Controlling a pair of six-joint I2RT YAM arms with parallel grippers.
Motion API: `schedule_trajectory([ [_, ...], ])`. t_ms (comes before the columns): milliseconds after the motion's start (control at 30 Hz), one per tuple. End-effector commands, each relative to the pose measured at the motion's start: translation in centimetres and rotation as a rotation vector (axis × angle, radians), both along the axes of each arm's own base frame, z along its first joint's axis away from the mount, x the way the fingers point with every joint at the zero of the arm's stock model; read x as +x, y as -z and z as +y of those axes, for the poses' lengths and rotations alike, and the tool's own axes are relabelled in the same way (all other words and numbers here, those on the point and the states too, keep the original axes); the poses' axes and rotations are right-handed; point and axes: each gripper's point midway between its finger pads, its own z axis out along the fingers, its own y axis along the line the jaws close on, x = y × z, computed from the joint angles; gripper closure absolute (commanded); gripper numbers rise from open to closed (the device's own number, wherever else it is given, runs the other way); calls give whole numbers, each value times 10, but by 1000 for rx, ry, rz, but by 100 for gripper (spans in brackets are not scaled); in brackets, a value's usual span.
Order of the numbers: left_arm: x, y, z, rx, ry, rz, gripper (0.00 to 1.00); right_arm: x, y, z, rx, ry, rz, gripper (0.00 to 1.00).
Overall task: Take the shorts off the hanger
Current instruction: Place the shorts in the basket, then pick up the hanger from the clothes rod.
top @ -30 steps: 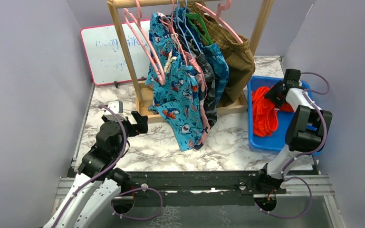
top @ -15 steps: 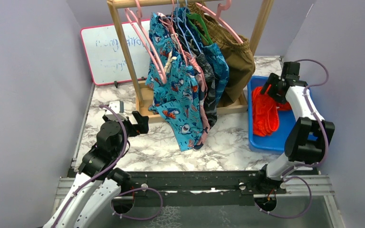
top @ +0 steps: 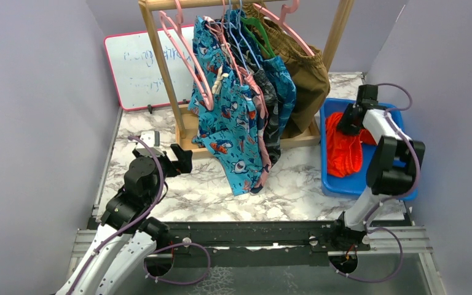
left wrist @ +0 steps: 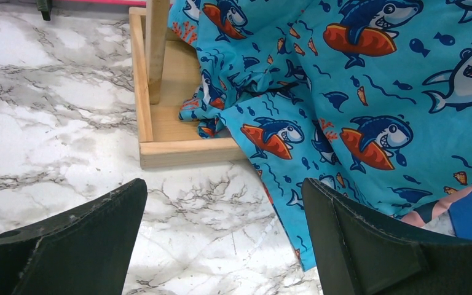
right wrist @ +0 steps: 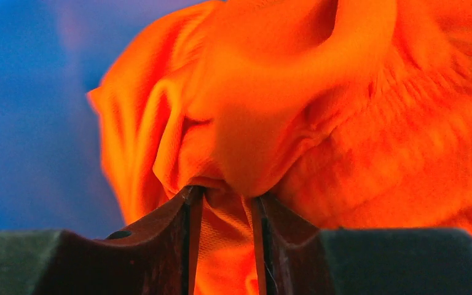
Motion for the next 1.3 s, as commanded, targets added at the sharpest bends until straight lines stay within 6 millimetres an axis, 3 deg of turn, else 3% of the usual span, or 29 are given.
schedule_trajectory([
  [0,-1,-10,-2,-14,19,-27,1,11,44,-11,-18,39,97,65],
  [67,-2,-10,-1,-17,12,-32,1,10,48,-9,-10,31,113,65],
  [133,-2,-11,1,-20,5,-38,1,11,36,-2,7,1,72,63],
  [233,-1,-11,1,-18,2,-35,1,10,-1,5,15,-34,-7,55],
  [367,0,-9,-1,-12,8,-25,1,-6,-57,15,25,-41,-150,47],
  [533,1,-8,1,-10,-3,-25,1,-50,-108,43,84,-70,-406,35],
  [633,1,-8,2,-11,-7,-21,1,-82,-143,76,160,-189,-554,33],
  [733,2,-7,2,-8,-7,-18,1,-113,-164,116,263,-383,-646,33],
  [900,2,-7,3,-10,-16,-18,1,-163,-171,168,479,-653,-649,33],
  [1133,5,-4,4,-13,-33,-3,1,-210,-163,194,594,-824,-603,33],
  [1267,6,-2,4,-14,-38,4,1,-223,-165,205,667,-895,-582,34],
])
